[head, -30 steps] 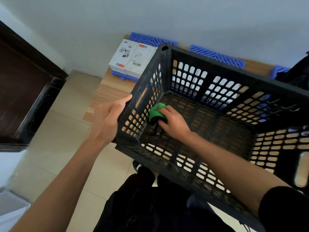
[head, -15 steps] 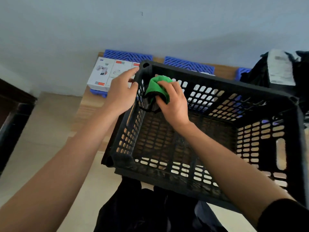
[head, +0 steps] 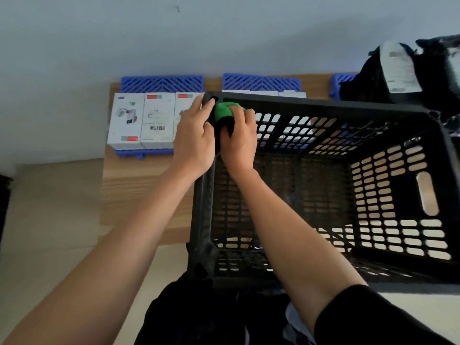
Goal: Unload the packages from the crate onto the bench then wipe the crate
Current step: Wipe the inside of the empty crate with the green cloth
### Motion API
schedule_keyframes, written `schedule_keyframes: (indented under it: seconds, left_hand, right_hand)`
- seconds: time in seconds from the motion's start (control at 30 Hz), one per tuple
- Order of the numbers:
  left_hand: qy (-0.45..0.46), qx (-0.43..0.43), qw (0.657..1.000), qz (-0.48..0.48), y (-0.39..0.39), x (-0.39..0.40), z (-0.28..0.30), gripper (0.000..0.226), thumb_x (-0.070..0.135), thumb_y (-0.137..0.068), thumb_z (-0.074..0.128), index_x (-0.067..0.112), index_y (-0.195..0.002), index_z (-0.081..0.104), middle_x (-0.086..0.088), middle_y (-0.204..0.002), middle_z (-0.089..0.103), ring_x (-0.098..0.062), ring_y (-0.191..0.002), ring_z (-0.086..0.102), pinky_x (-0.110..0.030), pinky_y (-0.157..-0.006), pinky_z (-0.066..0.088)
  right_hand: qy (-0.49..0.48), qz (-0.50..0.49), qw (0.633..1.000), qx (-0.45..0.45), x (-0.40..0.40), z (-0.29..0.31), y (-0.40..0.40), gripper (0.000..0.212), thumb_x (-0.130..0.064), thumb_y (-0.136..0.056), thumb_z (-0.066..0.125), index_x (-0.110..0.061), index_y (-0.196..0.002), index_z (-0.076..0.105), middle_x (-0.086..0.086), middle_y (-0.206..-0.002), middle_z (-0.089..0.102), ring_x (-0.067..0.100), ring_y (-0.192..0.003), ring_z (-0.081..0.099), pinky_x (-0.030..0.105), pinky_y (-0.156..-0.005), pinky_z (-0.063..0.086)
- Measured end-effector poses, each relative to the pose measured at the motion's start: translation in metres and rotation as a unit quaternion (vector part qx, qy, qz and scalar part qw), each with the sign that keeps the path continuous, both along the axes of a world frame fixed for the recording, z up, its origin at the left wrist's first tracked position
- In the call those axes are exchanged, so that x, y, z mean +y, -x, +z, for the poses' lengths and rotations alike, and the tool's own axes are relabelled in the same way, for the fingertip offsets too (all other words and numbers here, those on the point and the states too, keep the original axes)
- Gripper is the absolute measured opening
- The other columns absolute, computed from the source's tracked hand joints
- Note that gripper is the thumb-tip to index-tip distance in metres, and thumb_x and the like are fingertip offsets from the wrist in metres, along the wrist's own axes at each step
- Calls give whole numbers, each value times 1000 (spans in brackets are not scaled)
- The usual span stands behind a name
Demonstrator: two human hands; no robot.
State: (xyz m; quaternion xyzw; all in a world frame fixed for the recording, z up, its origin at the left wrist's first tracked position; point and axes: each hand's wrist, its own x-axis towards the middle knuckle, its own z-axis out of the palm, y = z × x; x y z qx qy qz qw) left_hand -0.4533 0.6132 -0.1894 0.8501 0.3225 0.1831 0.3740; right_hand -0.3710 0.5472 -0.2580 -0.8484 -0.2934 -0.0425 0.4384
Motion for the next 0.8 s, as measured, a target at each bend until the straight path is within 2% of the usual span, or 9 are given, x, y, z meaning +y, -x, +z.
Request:
schedule_keyframes:
  seconds: [0.17, 0.37, 0.47, 0.6, 0.7, 0.8]
  left_hand:
    - [-2, 3, 1000, -5, 2, 0, -2, 54, -1, -99, 37, 12, -151, 47, -8, -163, 35, -20, -151, 28, -22, -121, 16]
    - [-8, -6, 1000, -5, 3, 0, 2, 52, 1, -101, 38, 13, -151, 48, -7, -161, 38, -18, -151, 29, -26, -123, 20]
    - [-15, -11, 1000, 10, 4, -1, 3, 51, 1, -100, 42, 14, -148, 52, -3, -157, 45, -17, -147, 35, -12, -115, 20]
    - [-8, -10, 1000, 15, 4, -1, 2, 52, 0, -98, 42, 14, -147, 53, -2, -157, 45, -17, -145, 36, -1, -107, 13]
    - [-15, -7, 1000, 2, 3, -1, 2, 51, 2, -100, 42, 13, -148, 51, -2, -158, 43, -17, -146, 35, -12, -114, 19]
    - [-15, 0, 1000, 0, 4, -1, 3, 52, 3, -101, 40, 15, -150, 49, -2, -161, 39, -18, -149, 32, -22, -119, 19]
  right_hand:
    - [48, -20, 999, 9, -1, -14, 1, 33, -3, -86, 64, -5, -119, 61, 15, -112, 54, 32, -102, 54, 40, -63, 52]
    - [86, -13, 995, -39, -3, -21, 1, 33, -1, -83, 72, -4, -116, 65, 20, -109, 55, 37, -100, 53, 41, -55, 53]
    - [91, -8, 995, -43, -7, -17, 1, 33, -5, -85, 71, -7, -117, 65, 17, -110, 54, 34, -103, 53, 44, -56, 55]
    - [24, -3, 997, -79, -14, -2, 3, 32, -9, -84, 72, -11, -115, 64, 9, -108, 54, 27, -102, 54, 33, -55, 48]
    - [-8, -17, 995, -100, -8, 15, -3, 28, -16, -84, 67, -12, -113, 64, 8, -107, 56, 25, -96, 56, 29, -54, 42]
    - [21, -20, 993, -113, -6, 18, -8, 28, -10, -83, 68, -8, -110, 66, 10, -105, 57, 28, -94, 57, 29, -54, 40]
